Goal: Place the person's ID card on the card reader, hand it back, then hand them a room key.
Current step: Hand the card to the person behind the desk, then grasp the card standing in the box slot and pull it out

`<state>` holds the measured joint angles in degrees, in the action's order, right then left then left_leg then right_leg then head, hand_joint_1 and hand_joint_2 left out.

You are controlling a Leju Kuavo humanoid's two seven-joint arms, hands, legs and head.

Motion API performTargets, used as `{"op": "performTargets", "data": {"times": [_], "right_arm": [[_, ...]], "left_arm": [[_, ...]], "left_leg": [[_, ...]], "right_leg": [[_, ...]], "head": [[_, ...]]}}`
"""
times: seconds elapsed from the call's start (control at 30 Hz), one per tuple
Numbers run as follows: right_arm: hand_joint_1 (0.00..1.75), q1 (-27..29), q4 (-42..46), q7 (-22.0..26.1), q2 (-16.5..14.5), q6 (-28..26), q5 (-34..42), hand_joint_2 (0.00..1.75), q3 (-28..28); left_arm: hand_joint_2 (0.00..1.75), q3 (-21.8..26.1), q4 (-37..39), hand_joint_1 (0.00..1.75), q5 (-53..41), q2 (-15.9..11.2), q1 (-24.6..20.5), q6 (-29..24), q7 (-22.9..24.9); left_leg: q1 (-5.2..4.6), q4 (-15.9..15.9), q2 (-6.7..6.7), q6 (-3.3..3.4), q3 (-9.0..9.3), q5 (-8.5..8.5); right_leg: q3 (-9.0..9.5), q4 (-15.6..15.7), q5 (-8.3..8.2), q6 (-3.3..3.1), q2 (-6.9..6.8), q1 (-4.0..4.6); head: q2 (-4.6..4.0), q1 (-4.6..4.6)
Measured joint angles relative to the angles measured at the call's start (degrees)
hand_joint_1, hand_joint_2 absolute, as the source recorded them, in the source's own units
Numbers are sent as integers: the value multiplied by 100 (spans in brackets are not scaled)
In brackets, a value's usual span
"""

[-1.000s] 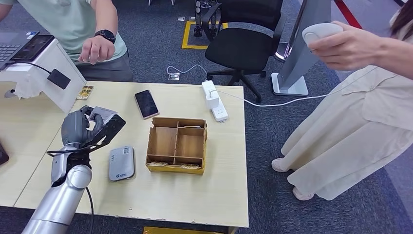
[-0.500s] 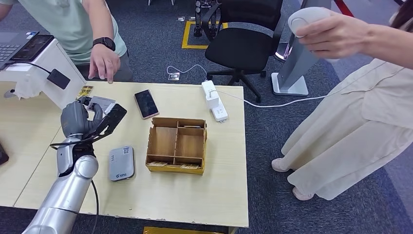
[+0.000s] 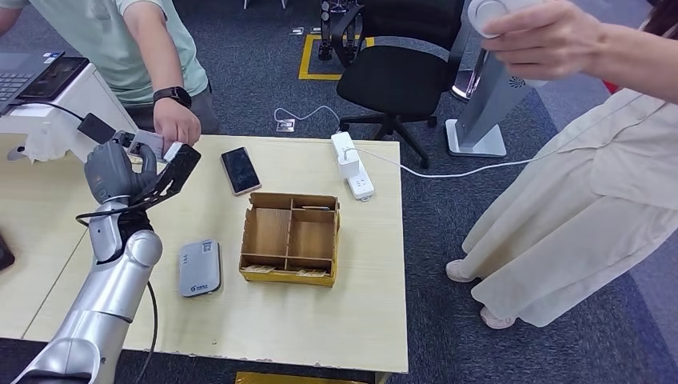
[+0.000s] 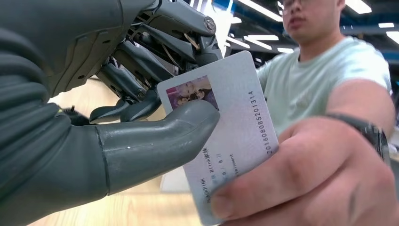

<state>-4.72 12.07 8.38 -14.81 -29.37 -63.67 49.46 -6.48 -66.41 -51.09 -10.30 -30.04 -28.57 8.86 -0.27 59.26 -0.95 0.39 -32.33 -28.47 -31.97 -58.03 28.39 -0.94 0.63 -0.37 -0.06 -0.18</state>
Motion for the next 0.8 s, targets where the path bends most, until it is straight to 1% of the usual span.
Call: {"op": "performTargets", "data": {"times": [0.2, 0.37, 0.5, 0.53, 0.67, 0.8], "right_arm": [[0, -27, 0, -55, 1, 2, -2, 0, 0], [0, -27, 0, -60, 0, 4, 19, 0, 0], [0, -29, 0, -60, 0, 4, 32, 0, 0], [0, -29, 0, -60, 0, 4, 37, 0, 0], [0, -29, 0, -50, 1, 1, 67, 0, 0], [0, -30, 0, -42, 0, 2, 84, 0, 0]], "left_arm": [[175, 143, 284, 175, -132, 1, -358, -522, -93], [175, 247, 356, 175, -27, 3, -441, -683, -301], [175, 265, 380, 1, 84, 9, -448, -660, -377], [175, 266, 383, 0, 122, 13, -449, -648, -399], [0, 267, 385, 0, 256, 32, -447, -627, -459], [0, 268, 385, 0, 332, 31, -437, -640, -541]], "left_leg": [[0, 0, 1, 1, 0, 0], [0, 0, 4, 1, 0, 0], [0, 0, 3, 1, -1, 0], [0, 0, 3, 1, -1, 0], [-1, 0, 3, 1, -1, 0], [-1, 0, 3, 1, -1, 0]], "right_leg": [[0, 0, 0, 0, 2, 0], [-1, 0, 0, 0, 5, 0], [-1, 0, 0, 0, 5, 0], [-1, 0, 0, 0, 5, 0], [0, 0, -1, 1, 5, 0], [0, 0, -1, 1, 5, 0]], "head": [[1, 1], [1, 1], [1, 1], [1, 1], [0, 1], [0, 1]]}}
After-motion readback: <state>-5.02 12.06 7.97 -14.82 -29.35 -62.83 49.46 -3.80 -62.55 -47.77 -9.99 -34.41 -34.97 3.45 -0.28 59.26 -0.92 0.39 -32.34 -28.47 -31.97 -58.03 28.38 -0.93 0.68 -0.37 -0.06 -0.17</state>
